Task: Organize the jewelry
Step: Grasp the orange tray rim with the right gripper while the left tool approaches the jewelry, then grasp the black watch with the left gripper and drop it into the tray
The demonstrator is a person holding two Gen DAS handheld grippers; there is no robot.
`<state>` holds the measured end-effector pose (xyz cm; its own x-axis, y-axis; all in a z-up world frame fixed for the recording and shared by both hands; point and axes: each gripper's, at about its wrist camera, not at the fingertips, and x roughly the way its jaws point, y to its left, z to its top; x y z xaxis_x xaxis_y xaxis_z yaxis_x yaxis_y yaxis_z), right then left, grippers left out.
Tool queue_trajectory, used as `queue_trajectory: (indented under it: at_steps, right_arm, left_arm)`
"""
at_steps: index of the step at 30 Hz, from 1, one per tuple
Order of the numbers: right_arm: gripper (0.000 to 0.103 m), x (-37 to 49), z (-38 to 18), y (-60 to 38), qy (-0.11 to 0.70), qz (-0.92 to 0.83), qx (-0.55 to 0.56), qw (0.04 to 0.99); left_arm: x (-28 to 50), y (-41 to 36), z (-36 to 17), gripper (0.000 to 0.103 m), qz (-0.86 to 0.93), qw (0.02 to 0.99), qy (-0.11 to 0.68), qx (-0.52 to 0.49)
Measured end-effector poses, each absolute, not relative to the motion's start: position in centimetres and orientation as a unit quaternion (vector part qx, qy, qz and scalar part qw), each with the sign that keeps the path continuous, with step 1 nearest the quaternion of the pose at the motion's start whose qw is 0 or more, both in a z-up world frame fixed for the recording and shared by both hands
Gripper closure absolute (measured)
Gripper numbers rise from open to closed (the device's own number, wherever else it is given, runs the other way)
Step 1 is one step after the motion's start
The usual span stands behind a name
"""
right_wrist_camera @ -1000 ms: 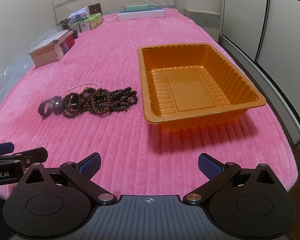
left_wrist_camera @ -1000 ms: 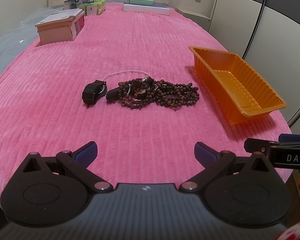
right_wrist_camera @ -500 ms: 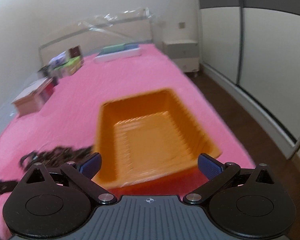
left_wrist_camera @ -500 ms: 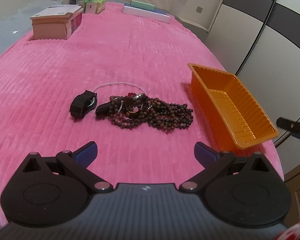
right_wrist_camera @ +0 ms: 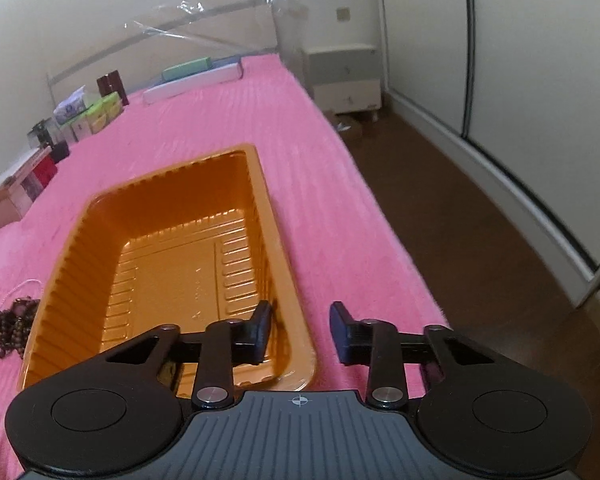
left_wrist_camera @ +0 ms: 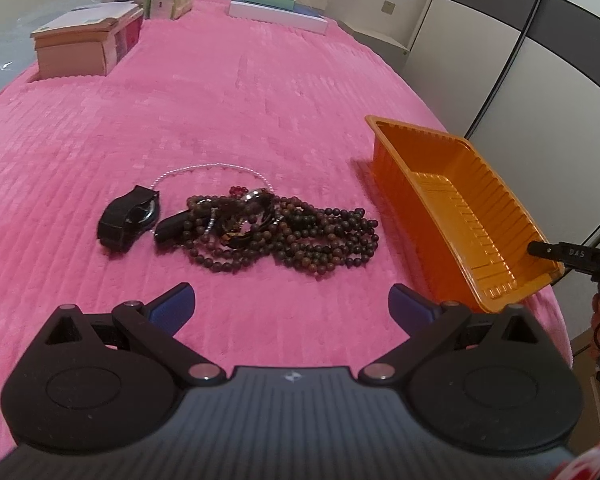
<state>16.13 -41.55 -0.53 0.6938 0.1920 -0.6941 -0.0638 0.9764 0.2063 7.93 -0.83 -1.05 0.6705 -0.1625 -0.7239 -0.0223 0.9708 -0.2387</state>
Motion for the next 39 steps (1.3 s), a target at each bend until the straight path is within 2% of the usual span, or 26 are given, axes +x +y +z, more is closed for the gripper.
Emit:
queue_trajectory:
  at_steps: [10,15,17,18,25,33,39]
  right_arm:
    - [0.083,17.7,-1.5,-42.1,0.419,0.102,0.118,0.894]
    - [0.083,17.8,-1.5,-42.2,0.433,0.101,0.119,0.888]
    - [0.09,17.9,-1.8,-41.9,0.442,0.097,0.116,0.884]
    - [0.096,17.8,-1.8,-41.8,0.441,0.098,0.115,0.885]
    - [0.098,16.8,0.1,-41.0,0.429,0.09,0.11,0.892]
    - [0.098,14.8,3.6,-36.8,0.367,0.053,0.007,0.929]
    - [0.098,12.8,4.0,-32.8,0.335,0.014,-0.081,0.939]
  left_arm:
    - [8.7,-1.7,-2.1,0.001,-0.048,0.902,0.414,-0.116]
    - [8.5,-1.5,-2.1,0.001,-0.047,0.902,0.413,-0.119]
    - [8.4,-1.4,-2.2,0.001,-0.046,0.902,0.413,-0.12]
    - [8.3,-1.4,-2.1,0.001,-0.046,0.902,0.412,-0.122]
    - [7.5,-0.5,-2.1,0.001,-0.039,0.905,0.405,-0.122]
    - [7.2,2.7,-2.2,0.006,-0.027,0.917,0.383,-0.112]
    - [8.4,6.2,-2.3,0.009,-0.009,0.929,0.366,-0.054]
